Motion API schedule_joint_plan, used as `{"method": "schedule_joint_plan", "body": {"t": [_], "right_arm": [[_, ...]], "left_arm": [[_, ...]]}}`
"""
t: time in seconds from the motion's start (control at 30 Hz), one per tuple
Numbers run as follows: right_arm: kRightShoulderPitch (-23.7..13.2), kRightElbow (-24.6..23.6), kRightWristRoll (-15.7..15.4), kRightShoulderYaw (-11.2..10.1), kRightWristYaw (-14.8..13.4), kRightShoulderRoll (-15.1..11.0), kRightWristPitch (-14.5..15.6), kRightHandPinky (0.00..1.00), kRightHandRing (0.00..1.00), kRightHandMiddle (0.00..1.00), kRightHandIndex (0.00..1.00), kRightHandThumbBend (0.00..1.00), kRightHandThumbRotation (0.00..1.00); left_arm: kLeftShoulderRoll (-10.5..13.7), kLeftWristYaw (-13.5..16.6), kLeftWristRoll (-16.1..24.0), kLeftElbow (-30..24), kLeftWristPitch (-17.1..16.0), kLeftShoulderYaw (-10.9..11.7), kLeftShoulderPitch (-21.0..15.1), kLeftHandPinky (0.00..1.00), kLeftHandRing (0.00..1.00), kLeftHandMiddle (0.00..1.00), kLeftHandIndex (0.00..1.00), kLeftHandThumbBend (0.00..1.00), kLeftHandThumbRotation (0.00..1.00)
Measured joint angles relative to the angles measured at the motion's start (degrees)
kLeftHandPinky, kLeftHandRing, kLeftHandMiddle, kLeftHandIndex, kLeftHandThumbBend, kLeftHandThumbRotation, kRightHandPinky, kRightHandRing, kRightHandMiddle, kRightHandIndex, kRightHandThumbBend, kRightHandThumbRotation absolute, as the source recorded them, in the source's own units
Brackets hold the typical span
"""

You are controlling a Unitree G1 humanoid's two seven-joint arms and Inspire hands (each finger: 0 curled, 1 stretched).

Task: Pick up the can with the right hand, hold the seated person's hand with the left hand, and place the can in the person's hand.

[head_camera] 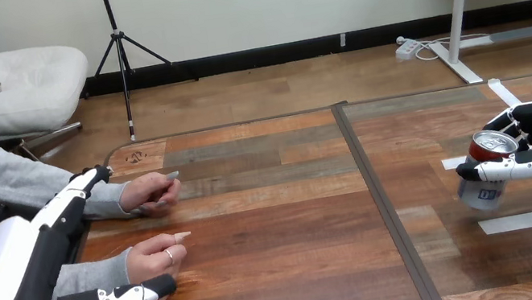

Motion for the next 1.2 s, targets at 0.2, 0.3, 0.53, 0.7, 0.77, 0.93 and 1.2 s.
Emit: {"method": "schedule_joint_plan", "body": {"t": [0.2, 0.3, 0.53, 0.7, 0.77, 0.93, 1.2], "right_arm": [[0.00, 0.00, -0.04, 0.01, 0.00, -0.03, 0.00, 0.29, 0.33, 0.41, 0.44, 0.83, 0.00], [0.00, 0.00, -0.11, 0.01, -0.01, -0.09, 0.00, 0.29, 0.33, 0.41, 0.44, 0.83, 0.00], [0.00, 0.00, -0.30, 0.03, -0.10, -0.26, 0.01, 0.30, 0.35, 0.41, 0.44, 0.84, 0.00], [0.00, 0.00, -0.30, 0.03, -0.13, -0.27, 0.09, 0.31, 0.35, 0.41, 0.44, 0.84, 0.00], [0.00, 0.00, -0.30, 0.03, -0.14, -0.27, 0.21, 0.31, 0.35, 0.42, 0.44, 0.84, 0.00], [0.00, 0.00, -0.29, 0.03, -0.14, -0.27, 0.37, 0.31, 0.35, 0.41, 0.44, 0.84, 0.00], [0.00, 0.00, -0.27, 0.03, -0.14, -0.27, 0.37, 0.32, 0.36, 0.42, 0.44, 0.84, 0.00]], "left_arm": [[2.77, -0.59, 2.83, -0.48, 0.78, -0.03, -0.05, 0.69, 0.88, 0.91, 0.89, 1.00, 0.48], [4.05, -1.06, 4.22, -0.47, 1.50, -0.17, -0.17, 0.69, 0.88, 0.91, 0.89, 1.00, 0.50], [6.12, -1.99, 6.50, -0.15, 3.73, -1.37, -0.61, 0.69, 0.86, 0.91, 0.89, 1.00, 0.51], [6.94, -2.00, 7.46, 0.91, 4.43, -2.70, -1.28, 0.68, 0.85, 0.90, 0.88, 1.00, 0.49], [7.19, -2.00, 7.96, 1.41, 4.62, -3.32, -1.67, 0.68, 0.85, 0.90, 0.87, 1.00, 0.49], [7.96, -2.00, 8.74, 3.26, 5.00, -5.09, -3.10, 0.69, 0.86, 0.90, 0.87, 1.00, 0.47], [8.50, -1.99, 8.88, 6.38, 5.45, -6.87, -5.52, 0.69, 0.86, 0.90, 0.86, 1.00, 0.42]]}}
